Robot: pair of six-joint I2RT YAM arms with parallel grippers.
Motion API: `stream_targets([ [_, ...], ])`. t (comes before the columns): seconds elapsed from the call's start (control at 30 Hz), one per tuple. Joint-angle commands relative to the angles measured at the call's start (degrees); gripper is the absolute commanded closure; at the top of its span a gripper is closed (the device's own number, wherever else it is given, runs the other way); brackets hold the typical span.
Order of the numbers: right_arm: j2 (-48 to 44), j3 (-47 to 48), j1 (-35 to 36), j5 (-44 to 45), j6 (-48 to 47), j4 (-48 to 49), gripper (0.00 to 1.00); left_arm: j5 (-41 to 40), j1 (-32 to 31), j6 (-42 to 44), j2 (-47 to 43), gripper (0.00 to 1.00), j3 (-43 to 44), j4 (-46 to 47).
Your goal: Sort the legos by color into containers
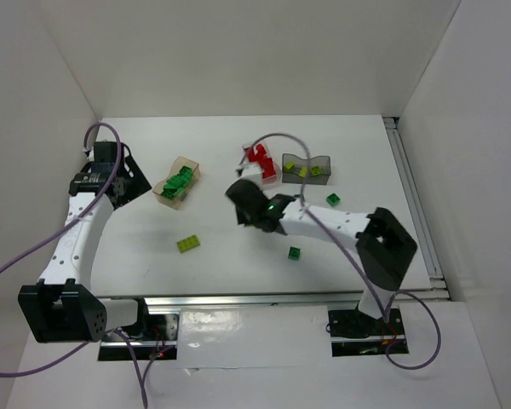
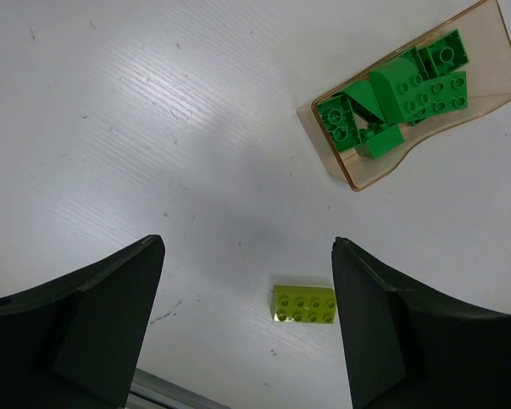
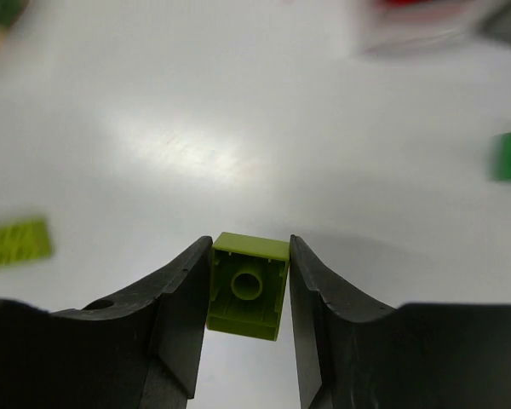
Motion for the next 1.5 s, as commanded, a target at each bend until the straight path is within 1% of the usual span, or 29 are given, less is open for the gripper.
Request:
stream_targets([
  [0.0,-7.62,-2.82,-10.35,3.94,0.88,2.27,0.63,0.39,0.36,0.79,-1.41,0.11,-0.38,1.05],
  [0.07,-7.63,-2.82,-14.41,3.93,-0.36,3.07,0.63,0.39,0.36,0.79,-1.41,0.11,-0.38,1.05],
  [0.1,-6.76,-1.34,-18.0,3.93,-0.88,3.07,0.63,0.39,0.36,0.79,-1.41,0.11,-0.38,1.05],
  [0.17,-6.22,0.07,-21.19,4.62,-1.5,3.85,0.63,0.92,0.36,0.79,-1.41,0.11,-0.38,1.05],
  [0.2,-5.27,1.12,-22.85,4.11,-2.29,4.73,0.63,0.92,0.36,0.79,-1.41,0.11,-0.38,1.05],
  [0.23,-4.04,1.74,-26.09,4.1,-2.9,5.44,0.63,0.92,0.36,0.79,-1.41,0.11,-0.38,1.05],
  [0.33,-0.27,5.26,-30.85,3.4,-3.96,7.28,0.63,0.92,0.36,0.79,-1.41,0.11,-0.38,1.05],
  [0.43,2.55,8.59,-34.37,1.74,-4.57,8.69,0.63,0.92,0.36,0.79,-1.41,0.11,-0.38,1.05],
  [0.57,7.73,12.12,-36.84,-0.37,-4.58,9.3,0.63,0.92,0.36,0.79,-1.41,0.11,-0.38,1.05],
  [0.77,13.19,15.89,-37.37,-3.27,-4.58,10.36,0.6,0.92,0.36,1.32,-0.89,0.11,-0.38,1.05],
  [0.83,14.16,16.6,-37.37,-4.59,-4.58,10.89,0.53,1.44,0.36,1.32,-0.89,0.11,0.15,1.05],
  [0.87,14.77,17.91,-37.37,-4.6,-4.58,10.89,0.32,1.44,0.36,1.32,-0.89,0.11,0.15,1.05],
  [0.9,15.3,18.71,-36.68,-4.6,-4.58,10.2,0.22,1.44,0.36,1.32,-0.89,0.11,0.15,1.05],
  [0.93,15.31,18.71,-36.67,-3.38,-4.58,9.49,0.14,1.44,0.36,1.32,-0.89,0.11,0.15,1.05],
  [0.97,15.31,19.24,-35.97,-2.5,-4.58,9.49,0.13,1.44,0.36,1.32,-0.89,0.11,0.67,1.05],
  [1.03,12.42,17.49,-34.22,-0.3,-5.11,9.49,0.13,1.44,0.36,1.32,-1.5,0.11,0.68,1.05],
  [1.07,10.84,14.79,-33.6,1.28,-5.8,10.62,0.15,2.05,0.36,1.32,-2.02,0.11,0.68,1.05],
  [1.1,7.35,13.28,-32.12,1.29,-5.81,11.24,0.22,2.06,0.36,1.32,-2.03,0.11,0.68,1.05],
  [1.2,0.65,7.13,-27.46,-1.77,-6.42,13.08,0.36,2.06,0.36,1.32,-2.03,0.11,1.2,1.05],
  [1.23,-0.59,5.55,-25.79,-2.92,-6.43,13.61,0.38,2.06,0.36,1.32,-2.03,0.11,1.21,1.05],
  [1.27,-1.56,4.14,-23.86,-6.06,-7.03,13.62,0.39,2.06,0.36,1.32,-2.03,0.11,1.81,1.05],
  [1.3,-2.35,1.51,-19.66,-7.92,-7.04,14.31,0.39,2.06,0.36,1.32,-2.03,0.11,1.82,1.05],
  [1.33,-2.88,0.36,-17.44,-9.94,-8.95,14.32,0.36,2.06,0.36,1.32,-2.03,0.11,1.82,0.53],
  [1.37,-2.88,-0.44,-15.07,-12.22,-8.97,14.32,0.34,2.06,0.36,1.32,-2.03,0.11,1.82,0.52],
  [1.4,-2.88,-2.01,-12.7,-13.64,-10.19,15.02,0.31,2.06,0.36,1.32,-2.03,0.11,2.43,0.52],
  [1.43,-2.19,-2.64,-8.24,-14.78,-11.94,15.02,0.27,2.06,0.36,1.32,-2.03,0.11,2.44,-0.09],
  [1.47,-1.66,-3.43,-6.02,-17.14,-13.35,16.85,0.21,1.45,0.36,1.32,-2.03,0.11,2.44,-0.09],
])
